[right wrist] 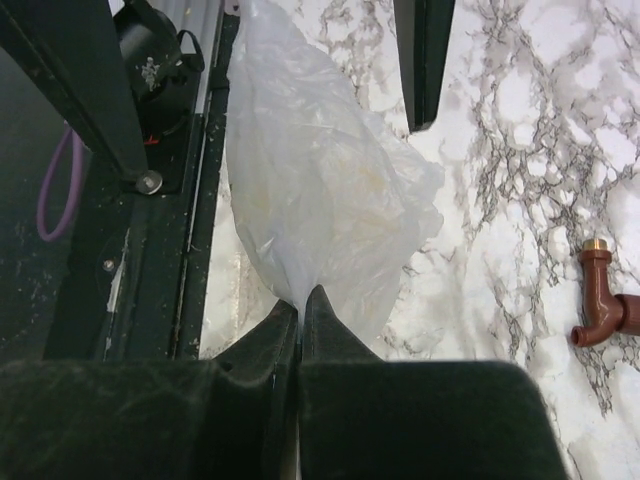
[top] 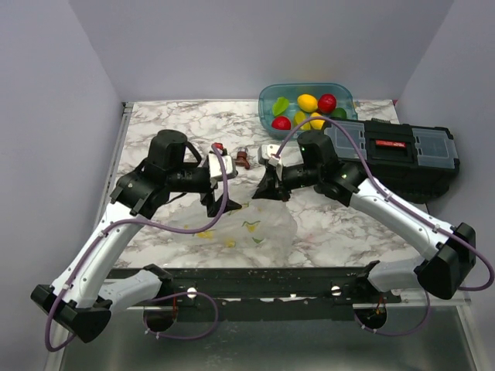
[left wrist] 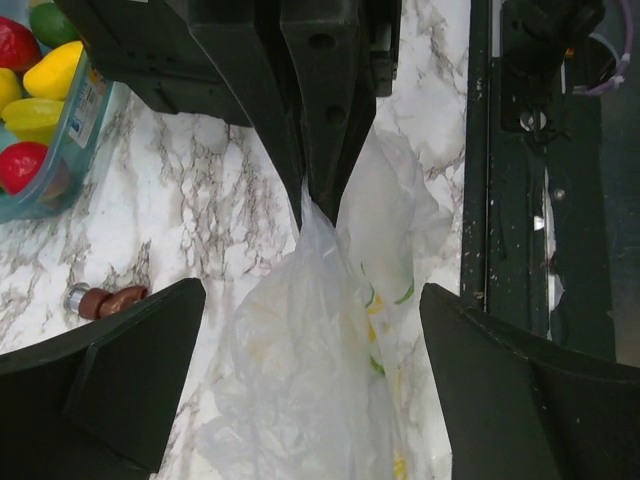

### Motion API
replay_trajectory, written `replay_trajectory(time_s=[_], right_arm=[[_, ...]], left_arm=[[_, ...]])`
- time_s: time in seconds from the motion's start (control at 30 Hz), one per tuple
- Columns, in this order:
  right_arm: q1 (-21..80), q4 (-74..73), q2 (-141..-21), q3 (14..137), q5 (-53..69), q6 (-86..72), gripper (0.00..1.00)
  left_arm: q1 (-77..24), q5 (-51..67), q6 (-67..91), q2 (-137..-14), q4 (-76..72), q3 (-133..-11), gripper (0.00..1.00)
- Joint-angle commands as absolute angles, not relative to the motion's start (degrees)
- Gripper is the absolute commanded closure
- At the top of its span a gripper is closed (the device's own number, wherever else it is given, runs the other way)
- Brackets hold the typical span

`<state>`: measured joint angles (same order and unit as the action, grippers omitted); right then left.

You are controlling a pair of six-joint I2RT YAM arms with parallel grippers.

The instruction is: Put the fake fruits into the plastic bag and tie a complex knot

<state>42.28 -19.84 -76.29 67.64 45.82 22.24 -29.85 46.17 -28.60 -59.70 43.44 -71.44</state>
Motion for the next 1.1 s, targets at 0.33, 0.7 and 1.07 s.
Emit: replay_trajectory(time_s=[0.33, 0.7, 1.07], right_arm=[[42.49, -21.11, -73.60, 69.87, 48.34, 20.42, 0.93], [42.00, -28.52, -70.05, 65.41, 40.53, 18.07, 0.14], [35.53, -20.43, -69.70, 49.46, 30.06, 19.35, 0.43]], left_arm=[[-31.13, 43.95, -23.33, -61.29, 39.01, -63.94, 0.36], [-19.39, 58.13, -11.57, -56.13, 30.54, -60.14, 1.00], [-10.55, 68.74, -9.23, -55.29, 30.28, -59.75, 1.00]])
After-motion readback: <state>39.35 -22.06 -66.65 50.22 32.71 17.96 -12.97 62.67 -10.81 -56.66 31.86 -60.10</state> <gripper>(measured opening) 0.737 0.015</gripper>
